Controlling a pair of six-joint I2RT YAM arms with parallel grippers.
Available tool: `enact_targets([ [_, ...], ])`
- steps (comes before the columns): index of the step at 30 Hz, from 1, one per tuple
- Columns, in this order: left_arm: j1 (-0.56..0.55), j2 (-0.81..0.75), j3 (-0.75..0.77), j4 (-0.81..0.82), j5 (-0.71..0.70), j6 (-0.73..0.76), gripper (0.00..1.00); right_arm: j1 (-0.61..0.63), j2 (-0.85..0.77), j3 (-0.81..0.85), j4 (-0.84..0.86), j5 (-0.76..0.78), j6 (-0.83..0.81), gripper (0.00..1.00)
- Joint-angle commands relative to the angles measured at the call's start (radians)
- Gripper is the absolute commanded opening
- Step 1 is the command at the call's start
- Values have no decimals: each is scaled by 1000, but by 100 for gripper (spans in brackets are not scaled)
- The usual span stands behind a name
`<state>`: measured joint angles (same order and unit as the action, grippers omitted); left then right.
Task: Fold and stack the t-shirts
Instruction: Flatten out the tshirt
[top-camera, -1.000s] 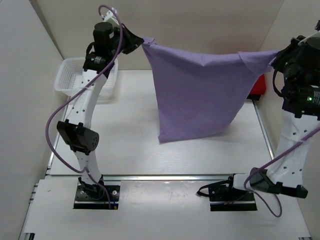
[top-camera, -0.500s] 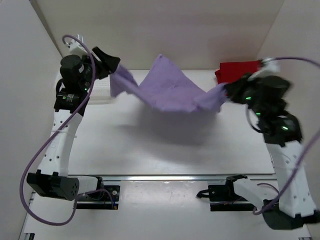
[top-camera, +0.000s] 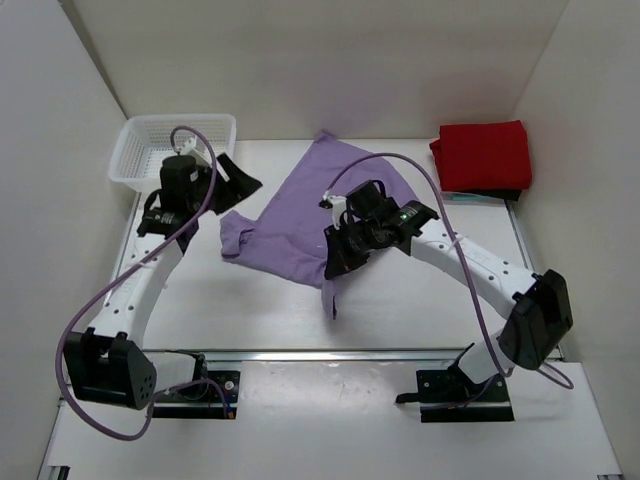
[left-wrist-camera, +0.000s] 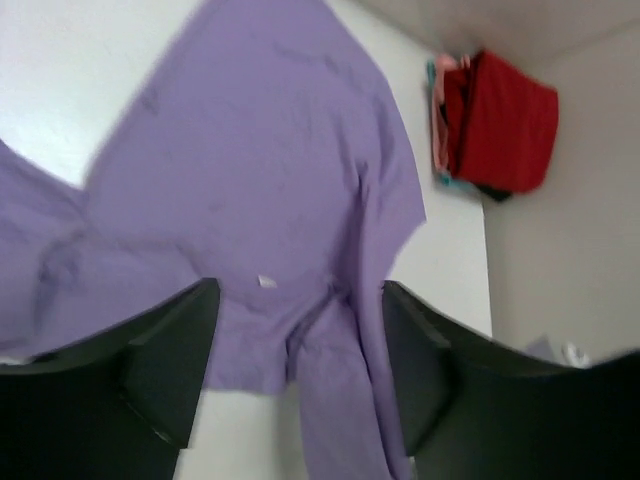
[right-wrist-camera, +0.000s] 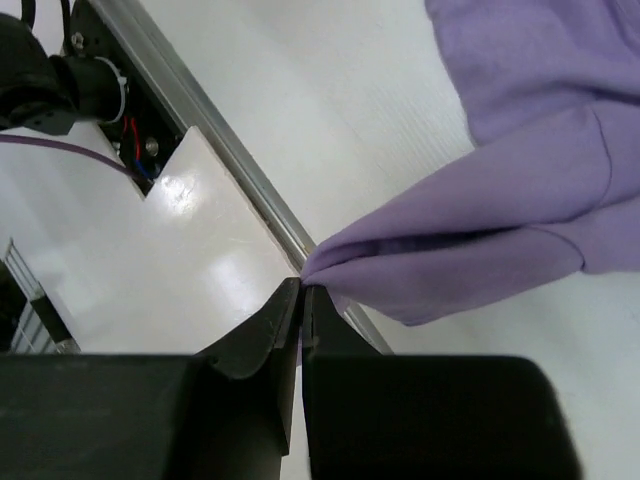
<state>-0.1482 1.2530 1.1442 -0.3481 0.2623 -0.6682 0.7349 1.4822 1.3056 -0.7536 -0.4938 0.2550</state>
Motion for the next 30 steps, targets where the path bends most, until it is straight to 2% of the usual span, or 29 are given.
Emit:
enact_targets([
  [1,-37,-69,-132,53,103,-65,66,29,56,64,-39,-109,-127,0],
  [3,-65,-87,-207,79,118,-94,51,61,69,48,-88,-115,-186,0],
  [4,-83,-77,-218,87,109,-94,51,70,69,29,-98,-108,-210,0],
  [6,-120,-41,-238,80,74,-74,71,87,84,-12,-137,-114,-240,0],
  [7,-148,-12,-233,72,55,-61,77,89,89,-34,-165,-100,-247,3],
  [9,-162,35,-225,73,55,-51,76,78,75,-69,-184,-72,-290,26],
  [10,-154,72,-219,80,66,-48,77,67,63,-86,-184,-37,-290,32],
  [11,-162,86,-212,83,68,-48,76,57,32,-101,-173,10,-286,47],
  [13,-163,143,-189,90,46,-41,78,2,1,-114,-161,84,-261,63],
  [17,-171,285,-74,46,-3,5,79,-155,-60,-173,-55,279,-168,70],
  [21,-186,393,21,23,-14,12,76,-420,-47,-221,101,363,-85,74],
  [26,-228,493,110,-52,-44,53,73,-650,101,-189,201,380,-28,75],
  [30,-235,506,83,-71,-55,62,70,-712,242,-105,246,385,12,74],
])
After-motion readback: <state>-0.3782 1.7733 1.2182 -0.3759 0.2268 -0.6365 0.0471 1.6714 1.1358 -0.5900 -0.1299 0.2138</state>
